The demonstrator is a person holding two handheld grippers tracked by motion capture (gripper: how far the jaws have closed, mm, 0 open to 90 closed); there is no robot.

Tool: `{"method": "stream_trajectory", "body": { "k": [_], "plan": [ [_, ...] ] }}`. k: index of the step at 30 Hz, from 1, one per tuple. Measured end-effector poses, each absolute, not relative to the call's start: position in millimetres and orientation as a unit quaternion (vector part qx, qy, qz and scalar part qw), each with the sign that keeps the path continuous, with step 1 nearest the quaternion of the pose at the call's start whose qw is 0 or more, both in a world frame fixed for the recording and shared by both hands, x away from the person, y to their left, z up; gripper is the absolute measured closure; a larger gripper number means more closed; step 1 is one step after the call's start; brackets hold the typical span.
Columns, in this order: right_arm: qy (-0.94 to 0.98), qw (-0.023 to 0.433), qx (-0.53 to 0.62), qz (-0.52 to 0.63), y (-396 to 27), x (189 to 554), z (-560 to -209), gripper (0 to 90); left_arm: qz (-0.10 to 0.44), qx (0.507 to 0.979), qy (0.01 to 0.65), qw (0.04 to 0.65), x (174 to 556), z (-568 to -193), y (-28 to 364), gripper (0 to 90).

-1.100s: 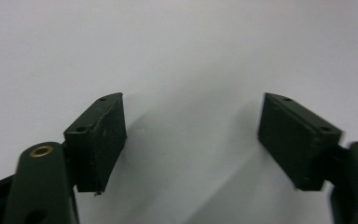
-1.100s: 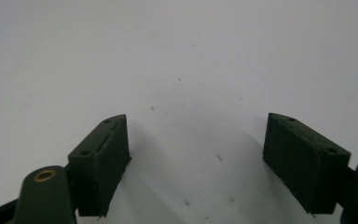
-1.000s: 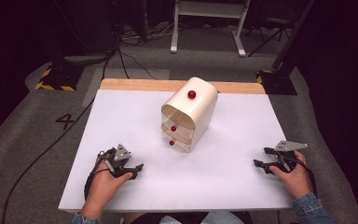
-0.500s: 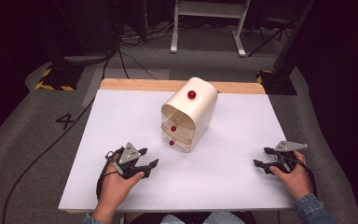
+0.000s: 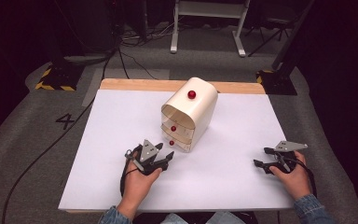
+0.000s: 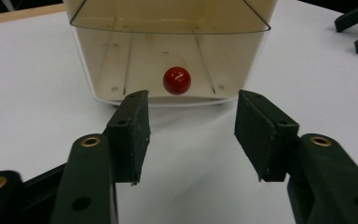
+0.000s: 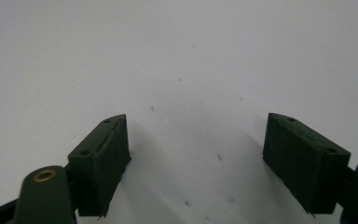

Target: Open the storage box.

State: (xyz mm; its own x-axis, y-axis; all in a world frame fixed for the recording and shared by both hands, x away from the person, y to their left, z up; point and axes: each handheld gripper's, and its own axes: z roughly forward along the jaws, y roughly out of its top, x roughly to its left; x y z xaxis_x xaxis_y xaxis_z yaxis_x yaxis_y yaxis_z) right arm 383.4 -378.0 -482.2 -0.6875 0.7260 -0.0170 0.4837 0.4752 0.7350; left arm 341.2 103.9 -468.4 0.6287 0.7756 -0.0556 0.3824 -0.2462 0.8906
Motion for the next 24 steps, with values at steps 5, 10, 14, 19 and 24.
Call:
{"method": "stream_trajectory", "body": {
  "k": [5,10,14,19,24],
  "plan": [
    [0.843,0.166,0.359,0.365,-378,383,-482,22.8,0.22,0.756,0.387,0.48,346,-472,94,53.5],
    [0.843,0.166,0.359,0.365,-378,383,-482,22.8,0.232,0.754,0.394,0.473,351,-475,87,61.8],
    [0.842,0.166,0.359,0.366,-378,383,-482,22.8,0.227,0.75,0.399,0.476,355,-477,84,62.4],
    [0.843,0.165,0.359,0.366,-378,384,-482,22.8,0.23,0.747,0.405,0.474,357,-477,86,73.5],
    [0.843,0.165,0.359,0.366,-378,384,-482,22.9,0.227,0.748,0.406,0.473,357,-476,86,74.0]
  ]
}}
